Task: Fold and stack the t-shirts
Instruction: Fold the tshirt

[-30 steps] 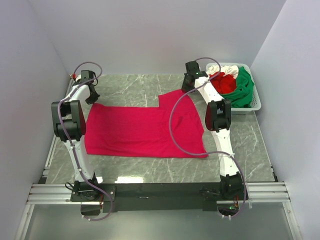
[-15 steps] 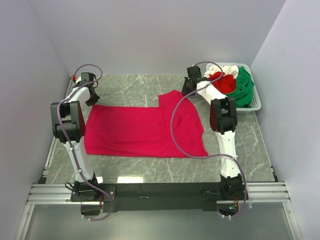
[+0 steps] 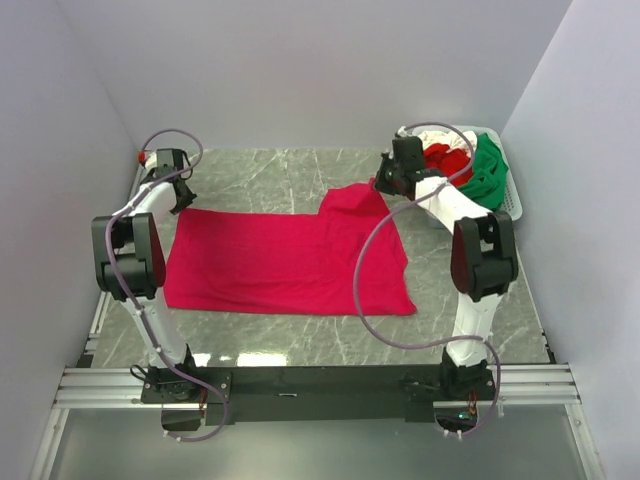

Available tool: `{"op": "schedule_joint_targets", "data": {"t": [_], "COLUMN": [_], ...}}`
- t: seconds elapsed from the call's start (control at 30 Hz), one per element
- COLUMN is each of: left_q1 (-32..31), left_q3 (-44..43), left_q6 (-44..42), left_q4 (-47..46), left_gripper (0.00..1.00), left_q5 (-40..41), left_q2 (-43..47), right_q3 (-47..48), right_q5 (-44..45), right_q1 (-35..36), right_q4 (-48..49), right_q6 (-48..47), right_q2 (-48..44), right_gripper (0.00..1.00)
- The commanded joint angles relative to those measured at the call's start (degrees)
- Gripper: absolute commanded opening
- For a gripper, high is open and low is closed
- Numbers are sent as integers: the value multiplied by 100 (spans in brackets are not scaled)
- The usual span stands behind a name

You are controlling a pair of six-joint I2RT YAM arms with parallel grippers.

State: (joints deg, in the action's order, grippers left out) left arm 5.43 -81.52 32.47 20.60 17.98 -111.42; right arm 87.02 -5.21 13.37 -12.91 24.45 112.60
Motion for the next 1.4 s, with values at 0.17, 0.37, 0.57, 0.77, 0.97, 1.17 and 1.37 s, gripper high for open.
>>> {"op": "schedule_joint_targets", "data": {"t": [0.17, 0.37, 0.57, 0.77, 0.97, 1.17, 1.37], "left_q1": [-25, -25, -25, -25, -25, -25, -25], "left_q3": [741, 1348, 1875, 2315, 2649, 2904, 3080], "left_q6": [242, 400, 506, 576, 655, 708, 752], "left_q4": [-241, -223, -223, -223, -214, -223, -188], "left_gripper": [1, 1, 1, 1, 1, 1, 1], "left_q5": [408, 821, 1199, 1550, 1823, 1902, 2104], "left_q2": [805, 1385, 1868, 2360, 2677, 2888, 3038], "right_q3": [-1379, -2179, -2936, -3551, -4096, -4413, -4650], "right_q5": [82, 266, 512, 916, 1013, 1154, 1277], "right_q1": [52, 122, 289, 430, 544, 676, 834], "right_q4": [306, 210, 51, -221, -449, -678, -810], "right_q6": [-221, -300, -274, -274, -212, -151, -72], "right_q2": [-1292, -2197, -3128, -4121, -4772, -5274, -5520], "right_gripper": [0, 0, 0, 0, 0, 0, 0]}}
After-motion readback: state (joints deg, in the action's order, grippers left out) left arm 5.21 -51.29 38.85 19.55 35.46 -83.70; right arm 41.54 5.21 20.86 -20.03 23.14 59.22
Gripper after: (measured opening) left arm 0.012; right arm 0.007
